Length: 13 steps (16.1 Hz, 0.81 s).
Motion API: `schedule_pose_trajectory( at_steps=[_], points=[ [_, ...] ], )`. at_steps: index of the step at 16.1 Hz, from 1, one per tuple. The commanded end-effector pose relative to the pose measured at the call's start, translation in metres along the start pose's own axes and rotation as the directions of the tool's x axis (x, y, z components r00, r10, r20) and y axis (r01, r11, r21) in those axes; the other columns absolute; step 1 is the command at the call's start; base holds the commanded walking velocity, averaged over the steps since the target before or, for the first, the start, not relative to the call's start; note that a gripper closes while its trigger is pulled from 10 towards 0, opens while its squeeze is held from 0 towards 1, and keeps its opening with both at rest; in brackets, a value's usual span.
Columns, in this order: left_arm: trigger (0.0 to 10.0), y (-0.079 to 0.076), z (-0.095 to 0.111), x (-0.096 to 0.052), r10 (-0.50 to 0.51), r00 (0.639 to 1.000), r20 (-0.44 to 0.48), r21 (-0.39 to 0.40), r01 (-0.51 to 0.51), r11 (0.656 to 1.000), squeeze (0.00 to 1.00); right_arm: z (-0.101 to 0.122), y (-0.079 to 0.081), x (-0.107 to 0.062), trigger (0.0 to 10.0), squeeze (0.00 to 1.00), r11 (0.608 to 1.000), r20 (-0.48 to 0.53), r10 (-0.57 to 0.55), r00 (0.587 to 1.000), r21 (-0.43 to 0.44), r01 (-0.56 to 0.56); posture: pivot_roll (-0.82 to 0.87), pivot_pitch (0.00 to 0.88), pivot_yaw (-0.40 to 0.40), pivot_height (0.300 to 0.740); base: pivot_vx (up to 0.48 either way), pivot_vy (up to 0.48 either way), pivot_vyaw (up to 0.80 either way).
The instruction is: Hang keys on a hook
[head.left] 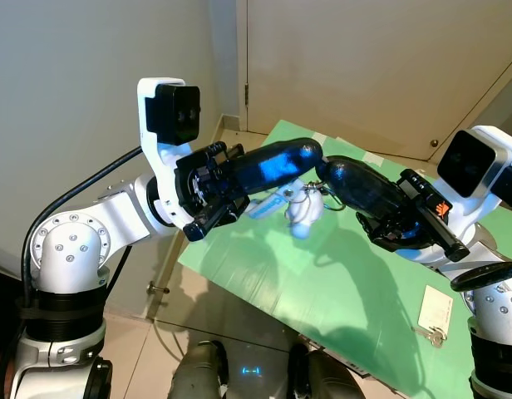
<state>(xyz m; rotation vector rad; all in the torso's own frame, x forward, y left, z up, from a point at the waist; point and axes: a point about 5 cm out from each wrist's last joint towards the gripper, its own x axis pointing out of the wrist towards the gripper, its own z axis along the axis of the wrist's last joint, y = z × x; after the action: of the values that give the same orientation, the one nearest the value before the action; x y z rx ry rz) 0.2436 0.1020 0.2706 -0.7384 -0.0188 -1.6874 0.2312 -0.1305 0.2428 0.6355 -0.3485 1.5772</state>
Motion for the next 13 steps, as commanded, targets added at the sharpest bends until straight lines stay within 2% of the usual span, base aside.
schedule_pose_trajectory(
  at_steps=[1,8,9,10,13],
  points=[
    [0.0,0.0003,-0.0008,0.0019,0.000,1.000,-0.018,0.005,0.000,1.000,0.00,0.0057,0.0053,0.0045,10.0,0.00,0.999,-0.003,0.029,1.000,-0.030,-0.029,0.09,0.195,0.013,0.740,0.000,0.000,0.00],
    [0.0,0.0013,0.0028,0.0018,-0.009,1.000,0.011,0.011,0.009,1.000,0.00,0.0042,0.0011,0.0057,10.0,0.00,0.999,-0.008,0.003,1.000,-0.039,-0.003,0.08,0.189,0.009,0.740,0.000,0.000,0.00],
    [0.0,0.0012,0.0029,0.0017,-0.009,1.000,0.012,0.011,0.009,1.000,0.00,0.0038,0.0003,0.0059,10.0,0.04,0.999,-0.008,-0.004,1.000,-0.040,0.004,0.08,0.189,0.009,0.740,0.000,0.000,0.00],
    [0.0,0.0012,0.0032,0.0017,-0.011,1.000,0.016,0.011,0.011,1.000,0.00,0.0039,0.0004,0.0059,10.0,1.00,1.000,0.002,-0.001,1.000,-0.030,0.001,0.09,0.189,0.010,0.740,0.000,0.000,0.00],
    [0.0,0.0009,0.0046,0.0016,-0.016,1.000,0.027,0.012,0.016,1.000,0.00,0.0066,0.0004,0.0041,10.0,1.00,1.000,0.041,-0.007,0.999,-0.026,0.008,0.08,0.194,0.010,0.740,0.000,0.000,0.00]
  ],
)
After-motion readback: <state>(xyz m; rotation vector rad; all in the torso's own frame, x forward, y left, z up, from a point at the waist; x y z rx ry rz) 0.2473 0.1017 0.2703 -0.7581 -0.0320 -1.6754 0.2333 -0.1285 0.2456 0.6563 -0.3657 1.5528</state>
